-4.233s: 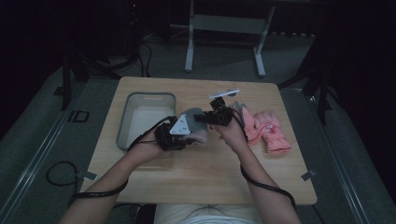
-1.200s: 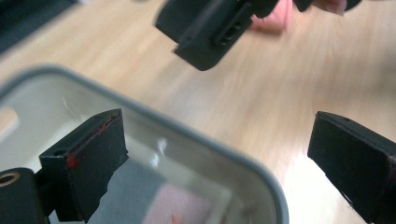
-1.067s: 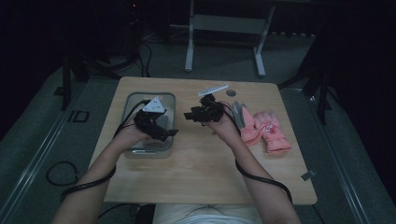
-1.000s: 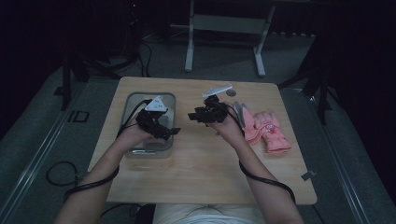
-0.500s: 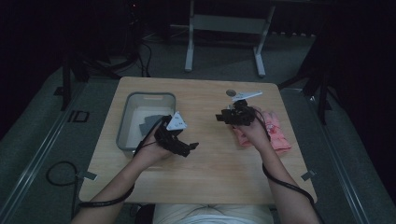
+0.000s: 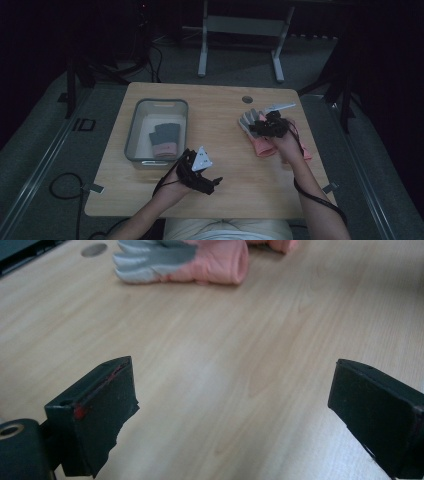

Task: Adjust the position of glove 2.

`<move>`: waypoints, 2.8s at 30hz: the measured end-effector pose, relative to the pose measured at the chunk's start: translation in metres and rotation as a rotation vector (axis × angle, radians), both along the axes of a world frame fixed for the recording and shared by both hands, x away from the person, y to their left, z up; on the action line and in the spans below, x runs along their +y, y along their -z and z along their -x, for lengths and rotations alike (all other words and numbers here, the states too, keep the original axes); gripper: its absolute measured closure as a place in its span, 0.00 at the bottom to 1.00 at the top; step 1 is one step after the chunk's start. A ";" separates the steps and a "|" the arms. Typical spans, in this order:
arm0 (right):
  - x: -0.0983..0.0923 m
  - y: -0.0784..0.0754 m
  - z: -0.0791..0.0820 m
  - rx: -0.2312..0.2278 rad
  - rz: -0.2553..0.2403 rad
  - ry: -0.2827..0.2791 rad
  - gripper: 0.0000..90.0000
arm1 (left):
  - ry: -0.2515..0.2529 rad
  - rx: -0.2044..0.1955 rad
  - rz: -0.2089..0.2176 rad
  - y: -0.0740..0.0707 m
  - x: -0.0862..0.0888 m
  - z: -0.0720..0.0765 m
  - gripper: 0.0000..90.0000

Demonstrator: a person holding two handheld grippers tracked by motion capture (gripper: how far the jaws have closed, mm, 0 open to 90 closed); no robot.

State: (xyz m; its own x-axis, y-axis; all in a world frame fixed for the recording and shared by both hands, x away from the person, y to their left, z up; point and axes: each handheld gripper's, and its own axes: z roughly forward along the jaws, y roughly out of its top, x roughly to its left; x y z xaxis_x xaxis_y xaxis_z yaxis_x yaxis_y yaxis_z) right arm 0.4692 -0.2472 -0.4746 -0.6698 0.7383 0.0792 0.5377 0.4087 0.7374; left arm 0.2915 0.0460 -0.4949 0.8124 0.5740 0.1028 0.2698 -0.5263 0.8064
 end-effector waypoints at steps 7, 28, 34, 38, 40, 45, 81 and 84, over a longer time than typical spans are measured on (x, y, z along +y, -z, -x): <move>-0.010 0.011 -0.013 -0.004 0.046 0.028 0.68 | -0.015 0.061 0.000 0.034 -0.003 0.001 0.05; -0.004 0.058 -0.035 0.078 0.163 0.065 0.85 | 0.010 -0.031 -0.016 0.055 -0.001 0.013 0.05; 0.001 0.052 -0.033 0.101 0.135 0.139 0.97 | 0.012 -0.039 -0.009 0.057 0.001 0.013 0.05; 0.009 0.030 -0.020 0.066 0.092 0.179 0.98 | 0.012 -0.031 0.000 0.058 0.000 0.011 0.05; 0.012 0.017 -0.011 0.064 0.037 0.202 0.98 | 0.006 -0.032 -0.003 0.059 0.001 0.010 0.05; 0.025 -0.008 0.018 0.045 -0.013 0.233 0.98 | 0.007 -0.035 -0.012 0.061 0.001 0.011 0.05; 0.092 0.053 0.048 0.141 0.011 0.364 0.86 | 0.039 -0.020 -0.006 0.063 0.000 0.015 0.05; 0.089 0.040 0.054 0.108 -0.007 0.337 0.81 | 0.038 -0.015 -0.004 0.063 0.002 0.014 0.05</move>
State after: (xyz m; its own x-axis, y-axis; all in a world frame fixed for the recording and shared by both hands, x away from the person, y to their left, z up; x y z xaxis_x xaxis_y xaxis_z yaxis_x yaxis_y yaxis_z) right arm 0.4152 -0.1581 -0.5141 -0.3758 0.9157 0.1422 0.7167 0.1899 0.6711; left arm 0.2771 0.0477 -0.5583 0.8319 0.5422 0.1177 0.2371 -0.5392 0.8081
